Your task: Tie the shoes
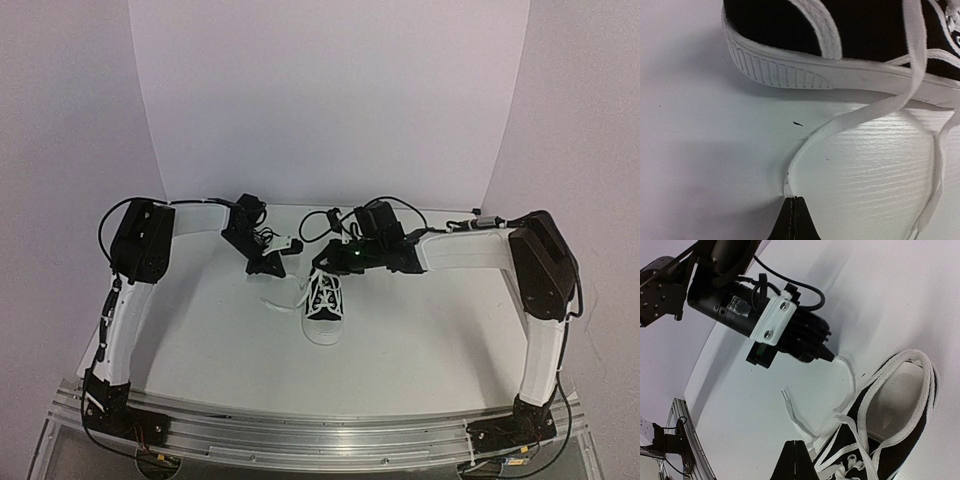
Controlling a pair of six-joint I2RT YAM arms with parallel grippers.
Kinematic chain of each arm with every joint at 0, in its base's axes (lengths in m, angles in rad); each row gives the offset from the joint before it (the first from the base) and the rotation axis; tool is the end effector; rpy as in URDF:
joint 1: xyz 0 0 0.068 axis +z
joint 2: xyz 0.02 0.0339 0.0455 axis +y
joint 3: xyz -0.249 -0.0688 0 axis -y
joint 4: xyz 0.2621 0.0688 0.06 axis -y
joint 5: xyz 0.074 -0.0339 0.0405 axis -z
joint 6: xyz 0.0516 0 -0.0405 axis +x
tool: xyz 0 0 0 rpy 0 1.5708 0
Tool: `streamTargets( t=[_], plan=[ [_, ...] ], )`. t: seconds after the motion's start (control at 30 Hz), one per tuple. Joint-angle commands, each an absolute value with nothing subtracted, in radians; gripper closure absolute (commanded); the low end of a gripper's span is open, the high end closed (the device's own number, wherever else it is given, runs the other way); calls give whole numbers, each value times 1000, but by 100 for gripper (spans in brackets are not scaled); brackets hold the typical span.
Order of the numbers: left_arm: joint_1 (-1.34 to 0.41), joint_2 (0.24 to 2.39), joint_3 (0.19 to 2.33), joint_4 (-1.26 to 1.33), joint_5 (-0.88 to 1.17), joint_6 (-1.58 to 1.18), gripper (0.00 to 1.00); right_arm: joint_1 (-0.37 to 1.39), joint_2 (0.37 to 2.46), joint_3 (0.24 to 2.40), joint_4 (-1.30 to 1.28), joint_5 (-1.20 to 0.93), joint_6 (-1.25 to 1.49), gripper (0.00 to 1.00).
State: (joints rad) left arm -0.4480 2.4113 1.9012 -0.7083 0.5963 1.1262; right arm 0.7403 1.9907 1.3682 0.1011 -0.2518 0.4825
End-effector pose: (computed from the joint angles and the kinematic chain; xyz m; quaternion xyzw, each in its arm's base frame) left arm 0.4415 -0.2443 0.0945 0.7029 0.6278 -0.2170 0.2542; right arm 0.3434 0.3312 0.1750 -0.1728 0.8434 0.3743 0.3446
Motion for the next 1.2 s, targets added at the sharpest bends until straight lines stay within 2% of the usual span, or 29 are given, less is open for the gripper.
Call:
streamTargets(
  t=[0.0,0.47,0.77,0.87,1.17],
  plan=[
    [-445,2229,1803,-748,577,1118,100,738,1995,1433,95,-205,487,100],
    [-465,1957,1657,-1009,705,1110,100,737,2044,1499,80,-164,488,100],
    [-667,1845,1621,-1067,917,1013,100,748,2091,1545,82,-189,530,100],
    [-731,1835,1560,-950,963,963,100,755,2114,1570,82,-214,539,100],
    [-888,1875,1456,-378,972,690,100,756,2117,1556,86,-286,527,100]
  ],
)
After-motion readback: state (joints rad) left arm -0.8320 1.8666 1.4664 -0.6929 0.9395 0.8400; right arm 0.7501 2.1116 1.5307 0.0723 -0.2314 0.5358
